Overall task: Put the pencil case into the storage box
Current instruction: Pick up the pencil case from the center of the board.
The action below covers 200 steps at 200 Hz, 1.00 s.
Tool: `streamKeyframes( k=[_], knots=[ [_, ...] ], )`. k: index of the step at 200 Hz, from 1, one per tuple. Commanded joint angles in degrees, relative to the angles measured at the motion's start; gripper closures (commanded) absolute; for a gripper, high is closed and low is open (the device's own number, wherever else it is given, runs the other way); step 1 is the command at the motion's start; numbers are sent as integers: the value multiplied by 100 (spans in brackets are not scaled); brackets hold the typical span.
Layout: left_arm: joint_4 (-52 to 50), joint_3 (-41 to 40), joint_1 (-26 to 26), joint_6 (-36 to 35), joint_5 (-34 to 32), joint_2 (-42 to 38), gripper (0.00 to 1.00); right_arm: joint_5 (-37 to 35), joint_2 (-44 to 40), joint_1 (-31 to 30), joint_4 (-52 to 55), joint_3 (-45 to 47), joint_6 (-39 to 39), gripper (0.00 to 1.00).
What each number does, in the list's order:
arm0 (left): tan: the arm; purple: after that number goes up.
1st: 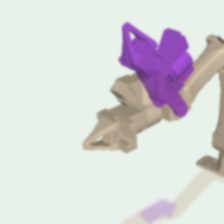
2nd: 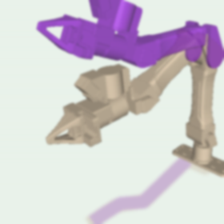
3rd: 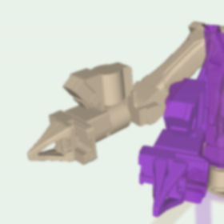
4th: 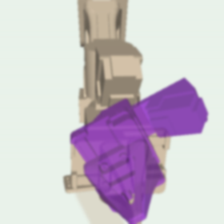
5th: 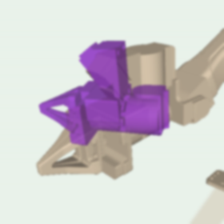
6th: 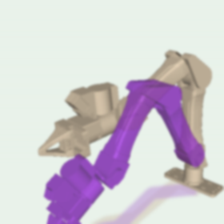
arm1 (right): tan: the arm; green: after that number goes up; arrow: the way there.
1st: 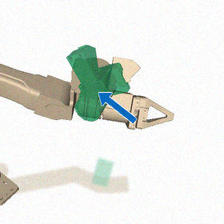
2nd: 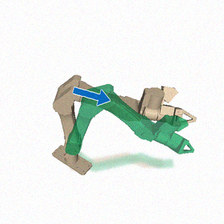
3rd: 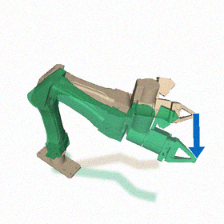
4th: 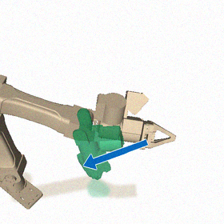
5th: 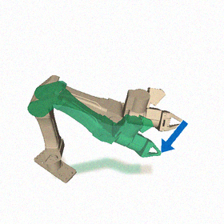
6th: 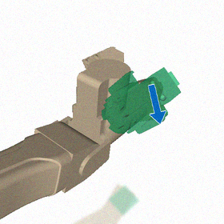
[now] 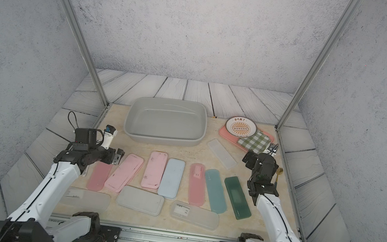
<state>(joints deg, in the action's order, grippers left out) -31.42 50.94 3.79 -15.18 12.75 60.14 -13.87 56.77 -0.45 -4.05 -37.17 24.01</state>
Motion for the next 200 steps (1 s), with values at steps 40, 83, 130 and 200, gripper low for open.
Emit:
streamKeyframes(
  k=[40, 83, 130, 200],
  knots=[
    [-1793, 1954, 45, -380, -494, 105, 0, 712, -1984, 9, 2772, 359, 3156, 1],
    [-2466, 3319, 48, 905, -901, 1410, 1, 1294, -3059, 5, 2203, 1025, 2044, 1],
    [-2698, 3517, 45, 1920, -103, 2185, 20, 1855, -1875, 13, 3363, -106, 2370, 1],
    [-2825, 1881, -206, 39, -384, 1901, 21, 4500, -761, -219, 3103, -438, 1079, 4]
  ],
)
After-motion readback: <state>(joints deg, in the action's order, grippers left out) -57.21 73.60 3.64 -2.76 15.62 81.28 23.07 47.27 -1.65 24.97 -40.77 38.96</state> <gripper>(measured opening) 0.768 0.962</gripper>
